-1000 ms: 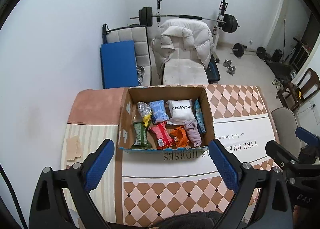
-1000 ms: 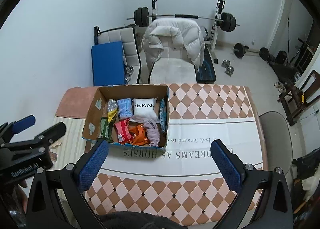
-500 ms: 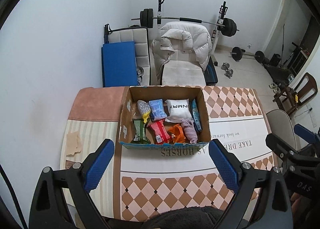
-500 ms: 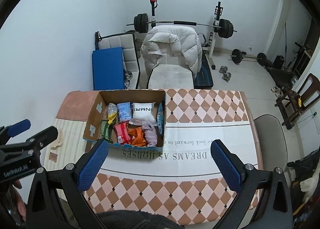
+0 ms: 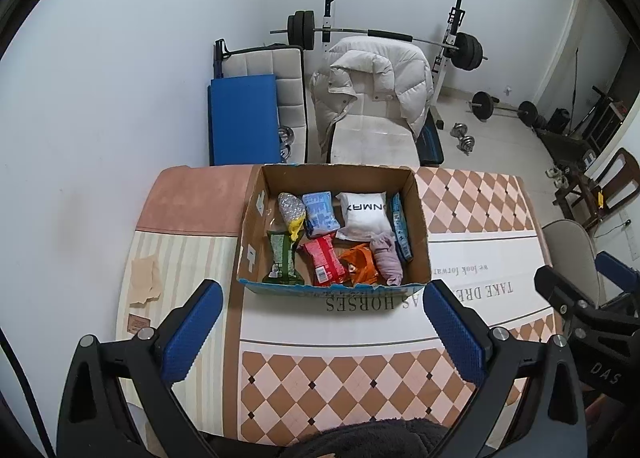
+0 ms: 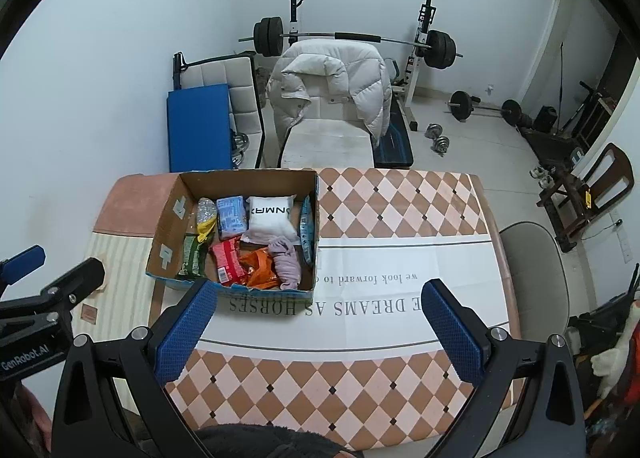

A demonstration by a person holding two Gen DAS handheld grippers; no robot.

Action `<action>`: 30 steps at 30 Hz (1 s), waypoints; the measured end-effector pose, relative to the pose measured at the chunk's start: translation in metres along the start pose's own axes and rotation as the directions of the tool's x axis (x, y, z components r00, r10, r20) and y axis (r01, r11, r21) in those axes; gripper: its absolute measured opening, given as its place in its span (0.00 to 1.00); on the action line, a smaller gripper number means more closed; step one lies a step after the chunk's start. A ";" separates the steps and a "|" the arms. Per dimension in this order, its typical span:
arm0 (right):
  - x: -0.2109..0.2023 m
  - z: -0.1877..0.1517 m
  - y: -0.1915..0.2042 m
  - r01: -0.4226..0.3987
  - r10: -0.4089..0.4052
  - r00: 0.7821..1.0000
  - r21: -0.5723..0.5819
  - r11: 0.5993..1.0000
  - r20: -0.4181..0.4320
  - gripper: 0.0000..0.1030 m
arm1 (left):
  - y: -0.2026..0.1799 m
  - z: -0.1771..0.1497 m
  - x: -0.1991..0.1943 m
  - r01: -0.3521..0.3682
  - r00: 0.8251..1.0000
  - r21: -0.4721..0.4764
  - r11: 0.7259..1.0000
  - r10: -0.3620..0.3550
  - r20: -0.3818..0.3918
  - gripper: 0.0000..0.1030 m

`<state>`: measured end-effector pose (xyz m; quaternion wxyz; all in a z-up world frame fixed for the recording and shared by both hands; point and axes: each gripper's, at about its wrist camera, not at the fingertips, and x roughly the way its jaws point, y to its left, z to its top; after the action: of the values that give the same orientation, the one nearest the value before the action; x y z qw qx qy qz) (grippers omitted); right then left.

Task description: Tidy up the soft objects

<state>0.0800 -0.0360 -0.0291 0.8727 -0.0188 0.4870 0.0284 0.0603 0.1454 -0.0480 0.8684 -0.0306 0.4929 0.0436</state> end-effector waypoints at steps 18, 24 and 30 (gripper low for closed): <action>0.002 -0.001 0.001 -0.004 0.004 1.000 0.003 1.000 -0.003 1.00 | 0.003 -0.002 -0.001 -0.012 1.000 -0.009 1.000 0.012 0.005 1.00; 0.002 0.000 0.000 -0.004 0.004 1.000 0.004 1.000 -0.004 1.00 | 0.003 -0.002 -0.001 -0.011 1.000 -0.011 1.000 0.011 0.004 1.00; -0.002 0.001 0.001 0.003 -0.003 1.000 -0.001 1.000 0.000 1.00 | 0.006 -0.003 -0.001 -0.013 1.000 -0.014 1.000 0.013 -0.004 1.00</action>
<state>0.0801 -0.0352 -0.0269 0.8727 -0.0201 0.4871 0.0274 0.0569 0.1508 -0.0486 0.8671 -0.0336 0.4943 0.0525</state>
